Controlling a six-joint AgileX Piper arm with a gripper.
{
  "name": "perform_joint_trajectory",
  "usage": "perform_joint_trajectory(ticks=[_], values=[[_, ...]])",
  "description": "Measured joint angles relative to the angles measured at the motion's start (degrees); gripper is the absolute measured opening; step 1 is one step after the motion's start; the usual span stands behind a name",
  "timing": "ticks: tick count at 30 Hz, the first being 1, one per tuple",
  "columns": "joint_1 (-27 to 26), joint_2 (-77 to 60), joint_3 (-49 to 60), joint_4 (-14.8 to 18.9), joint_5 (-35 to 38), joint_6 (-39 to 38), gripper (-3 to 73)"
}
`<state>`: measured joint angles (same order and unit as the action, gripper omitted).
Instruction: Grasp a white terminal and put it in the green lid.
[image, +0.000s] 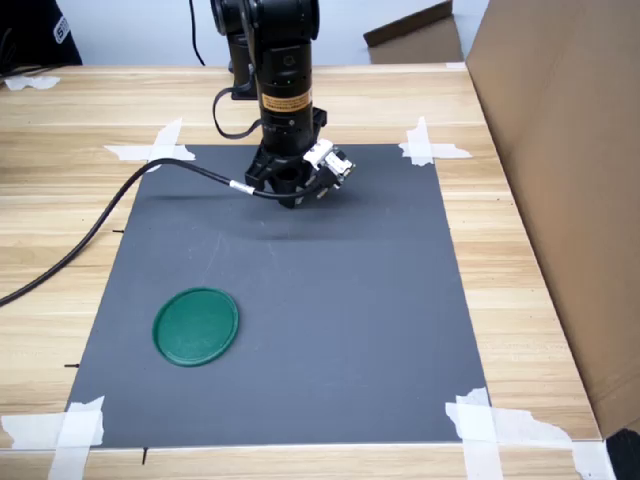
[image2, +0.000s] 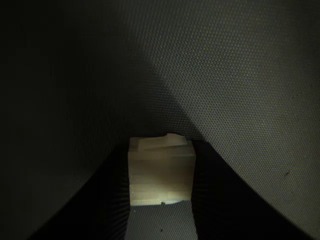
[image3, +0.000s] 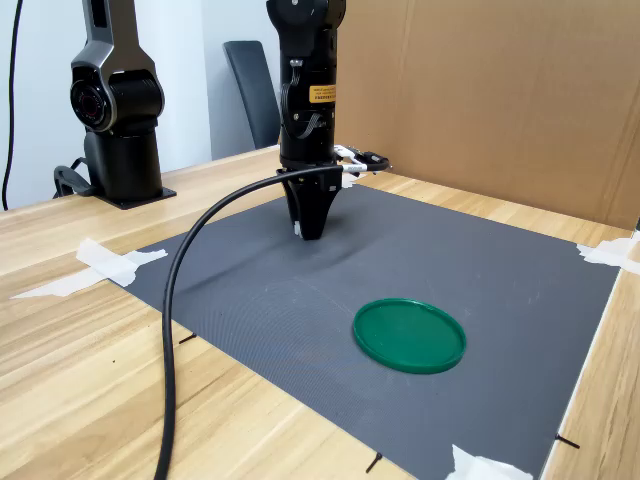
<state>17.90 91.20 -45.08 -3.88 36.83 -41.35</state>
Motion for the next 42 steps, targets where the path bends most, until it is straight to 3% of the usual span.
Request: perform_joint_trajectory(ticks=[2,10,17,28,31,33,42], values=[[0.00,0.00,0.00,0.00,0.00,0.26,28.1],[0.00,-0.81,-1.24,1.38,3.64,0.84,27.6],[0.00,-3.48,-13.42,2.99,14.00,1.30,27.6],[-0.75,-3.48,-23.62,3.14,20.05,4.09,27.5],[-3.07,-3.28,-24.20,3.88,19.86,3.88,27.5],[-9.28,-0.81,-24.53,5.01,19.69,0.33,27.5],[-17.06,5.59,-32.19,4.94,20.14,-0.25,27.5]])
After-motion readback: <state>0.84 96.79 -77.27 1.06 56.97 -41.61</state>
